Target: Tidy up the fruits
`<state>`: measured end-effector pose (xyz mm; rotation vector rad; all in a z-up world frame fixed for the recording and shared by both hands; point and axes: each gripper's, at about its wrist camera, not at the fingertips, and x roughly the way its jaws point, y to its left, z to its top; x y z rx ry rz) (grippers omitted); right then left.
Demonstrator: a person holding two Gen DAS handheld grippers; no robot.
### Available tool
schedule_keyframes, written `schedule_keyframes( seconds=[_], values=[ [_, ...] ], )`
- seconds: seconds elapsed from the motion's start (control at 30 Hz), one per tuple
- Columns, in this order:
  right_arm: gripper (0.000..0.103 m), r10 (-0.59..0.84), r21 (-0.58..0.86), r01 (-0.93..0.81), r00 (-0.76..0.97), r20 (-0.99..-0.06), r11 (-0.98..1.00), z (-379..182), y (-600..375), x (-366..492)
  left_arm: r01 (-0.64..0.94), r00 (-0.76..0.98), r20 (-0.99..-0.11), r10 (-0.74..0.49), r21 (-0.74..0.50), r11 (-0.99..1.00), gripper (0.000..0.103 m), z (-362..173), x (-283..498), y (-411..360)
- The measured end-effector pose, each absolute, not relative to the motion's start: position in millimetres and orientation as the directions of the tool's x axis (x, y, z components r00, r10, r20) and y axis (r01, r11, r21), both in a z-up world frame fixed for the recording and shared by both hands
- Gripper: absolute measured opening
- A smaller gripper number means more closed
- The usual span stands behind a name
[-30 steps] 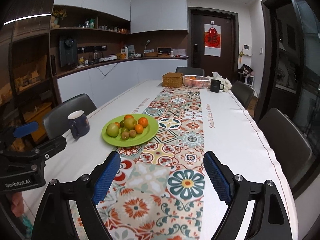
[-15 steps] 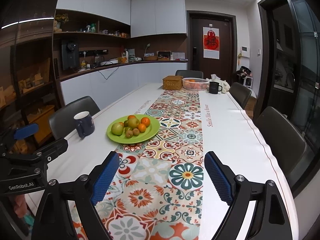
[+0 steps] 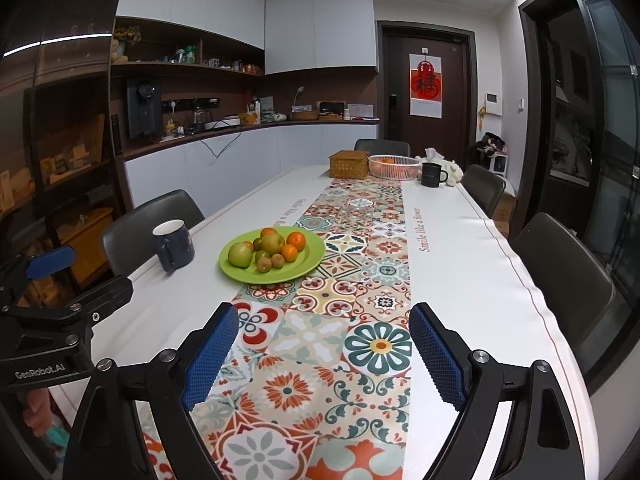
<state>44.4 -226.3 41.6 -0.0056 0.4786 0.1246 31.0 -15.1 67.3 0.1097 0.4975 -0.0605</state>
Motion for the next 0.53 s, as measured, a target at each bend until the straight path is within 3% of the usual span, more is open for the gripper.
schedule_keyframes(
  seconds=[0.53],
  values=[
    [0.088,0.12,0.022,-0.125,0.87,-0.478,0.992,36.4,-224.3,48.3,0.073,0.874,-0.486,-0.028,0.075,0.994,0.103,65.4,33.4,-11.8]
  ],
)
